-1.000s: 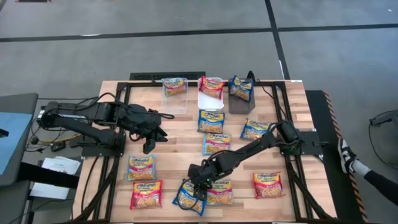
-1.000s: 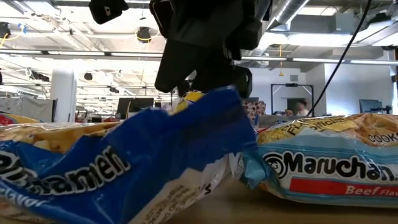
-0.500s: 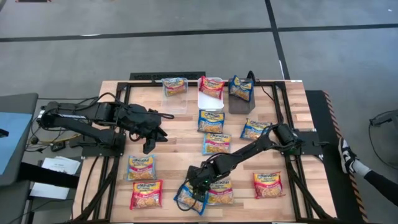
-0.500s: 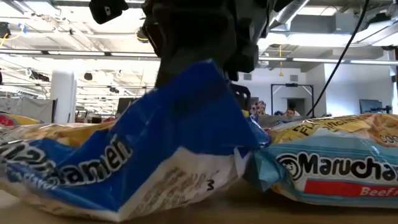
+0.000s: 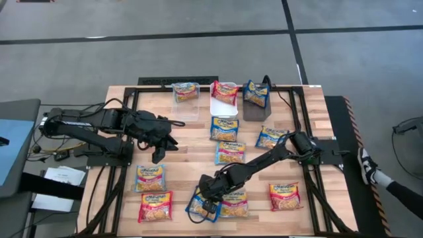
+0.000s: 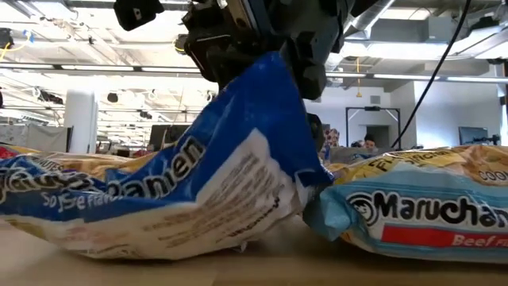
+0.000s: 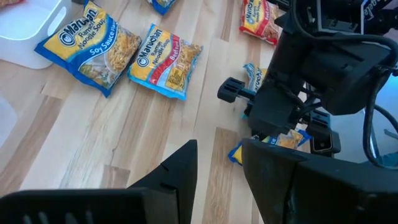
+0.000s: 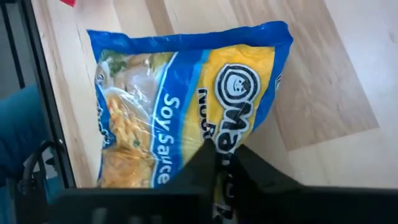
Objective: Sort Maruchan noodles
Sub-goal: Put the blue noodle pack into the black bin
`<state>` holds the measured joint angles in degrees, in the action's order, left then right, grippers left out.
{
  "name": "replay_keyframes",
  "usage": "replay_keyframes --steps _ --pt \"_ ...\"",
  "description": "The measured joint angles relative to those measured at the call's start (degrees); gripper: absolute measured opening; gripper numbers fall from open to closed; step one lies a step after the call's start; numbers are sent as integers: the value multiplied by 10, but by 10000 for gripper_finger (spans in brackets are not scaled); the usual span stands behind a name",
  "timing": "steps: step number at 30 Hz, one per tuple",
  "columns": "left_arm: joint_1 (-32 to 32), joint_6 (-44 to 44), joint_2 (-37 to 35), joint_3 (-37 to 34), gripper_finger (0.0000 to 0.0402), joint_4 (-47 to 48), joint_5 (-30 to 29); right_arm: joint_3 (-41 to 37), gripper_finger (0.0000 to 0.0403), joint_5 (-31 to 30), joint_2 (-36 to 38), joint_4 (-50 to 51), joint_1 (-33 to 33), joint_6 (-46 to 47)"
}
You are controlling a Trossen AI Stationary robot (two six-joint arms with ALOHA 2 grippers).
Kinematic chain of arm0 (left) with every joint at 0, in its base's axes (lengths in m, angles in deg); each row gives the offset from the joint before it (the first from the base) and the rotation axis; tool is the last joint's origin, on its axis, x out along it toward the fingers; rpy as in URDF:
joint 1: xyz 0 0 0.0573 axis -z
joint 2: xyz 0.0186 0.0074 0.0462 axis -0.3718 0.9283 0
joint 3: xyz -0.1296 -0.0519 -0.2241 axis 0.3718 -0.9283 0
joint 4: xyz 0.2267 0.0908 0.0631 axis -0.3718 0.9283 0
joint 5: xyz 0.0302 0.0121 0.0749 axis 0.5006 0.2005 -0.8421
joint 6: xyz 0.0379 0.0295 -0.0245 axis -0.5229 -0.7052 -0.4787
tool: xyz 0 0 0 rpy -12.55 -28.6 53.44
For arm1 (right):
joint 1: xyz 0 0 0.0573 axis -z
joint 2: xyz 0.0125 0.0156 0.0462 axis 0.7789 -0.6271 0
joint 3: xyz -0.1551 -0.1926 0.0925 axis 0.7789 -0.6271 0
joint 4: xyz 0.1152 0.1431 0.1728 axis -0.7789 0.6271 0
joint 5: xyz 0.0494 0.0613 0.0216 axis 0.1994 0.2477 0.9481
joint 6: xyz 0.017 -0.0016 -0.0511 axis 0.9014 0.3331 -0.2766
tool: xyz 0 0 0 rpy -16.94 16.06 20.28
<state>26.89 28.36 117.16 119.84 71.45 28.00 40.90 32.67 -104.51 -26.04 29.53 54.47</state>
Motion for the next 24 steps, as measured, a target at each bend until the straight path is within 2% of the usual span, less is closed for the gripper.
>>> replay_keyframes --steps 2,7,12,17,24 --pt "0 0 0 0 112 0 0 0 12 0 0 -11 0 -8" --pt "0 17 0 0 112 1 0 0 9 0 1 -17 8 -20" --pt "0 28 0 0 112 11 0 36 4 11 1 12 23 -79" --pt "6 42 0 0 112 32 0 90 3 10 2 97 44 -145" --pt "43 30 0 0 112 55 -32 161 2 -52 2 220 74 -202"
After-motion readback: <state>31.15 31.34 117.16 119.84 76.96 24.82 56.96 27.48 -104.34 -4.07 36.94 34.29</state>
